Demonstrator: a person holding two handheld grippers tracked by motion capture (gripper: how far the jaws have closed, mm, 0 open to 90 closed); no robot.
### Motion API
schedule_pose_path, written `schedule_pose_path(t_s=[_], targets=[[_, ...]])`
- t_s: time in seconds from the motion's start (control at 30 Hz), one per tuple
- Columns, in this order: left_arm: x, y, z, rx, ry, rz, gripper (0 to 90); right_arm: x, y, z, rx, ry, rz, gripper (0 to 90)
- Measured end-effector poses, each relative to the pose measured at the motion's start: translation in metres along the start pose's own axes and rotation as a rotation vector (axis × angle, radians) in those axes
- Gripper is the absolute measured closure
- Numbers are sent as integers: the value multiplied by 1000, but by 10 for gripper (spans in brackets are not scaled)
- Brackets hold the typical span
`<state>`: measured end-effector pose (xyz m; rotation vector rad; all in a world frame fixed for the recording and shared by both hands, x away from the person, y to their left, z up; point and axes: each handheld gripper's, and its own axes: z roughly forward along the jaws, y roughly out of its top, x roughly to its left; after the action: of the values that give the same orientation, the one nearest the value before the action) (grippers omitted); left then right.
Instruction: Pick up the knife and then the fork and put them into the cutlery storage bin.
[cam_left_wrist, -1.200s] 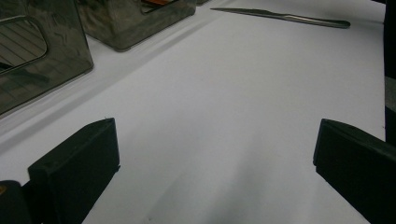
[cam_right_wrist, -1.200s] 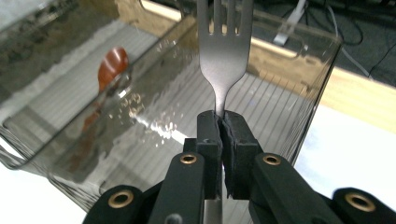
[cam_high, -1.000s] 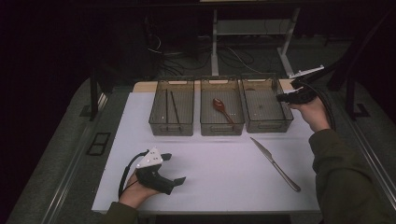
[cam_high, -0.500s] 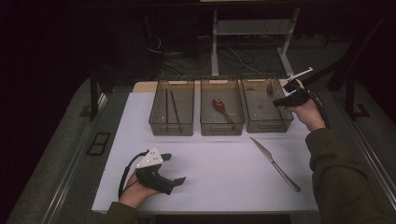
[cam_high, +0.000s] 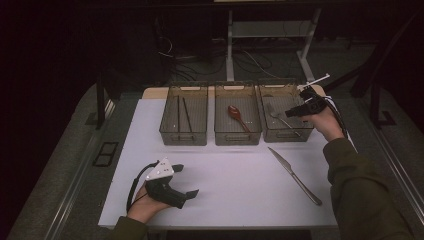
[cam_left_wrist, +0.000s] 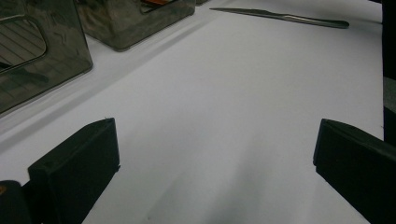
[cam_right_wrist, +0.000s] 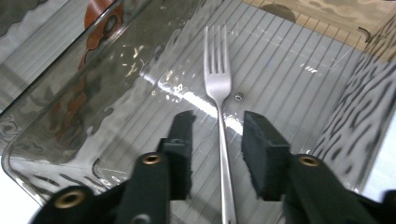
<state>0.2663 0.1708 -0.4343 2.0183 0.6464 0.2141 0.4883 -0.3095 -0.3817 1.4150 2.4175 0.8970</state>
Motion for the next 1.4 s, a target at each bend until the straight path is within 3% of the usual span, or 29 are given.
schedule_pose_path(t_s=[0.23, 0.53, 0.97, 1.1, 1.4], targets=[[0, 0, 0, 0, 1, -3, 0, 5, -2, -14, -64, 16, 19, 492], [-1, 0, 2, 1, -1, -2, 0, 23, -15, -38, -118, 38, -8, 421], [-2, 0, 2, 1, -2, -2, 0, 43, -52, -58, -203, 133, 1, 418], [-2, 0, 3, 2, -1, -2, 0, 49, -63, -61, -220, 146, -17, 411], [-2, 0, 4, 4, -1, -2, 0, 64, -90, -58, -220, 130, -5, 396]])
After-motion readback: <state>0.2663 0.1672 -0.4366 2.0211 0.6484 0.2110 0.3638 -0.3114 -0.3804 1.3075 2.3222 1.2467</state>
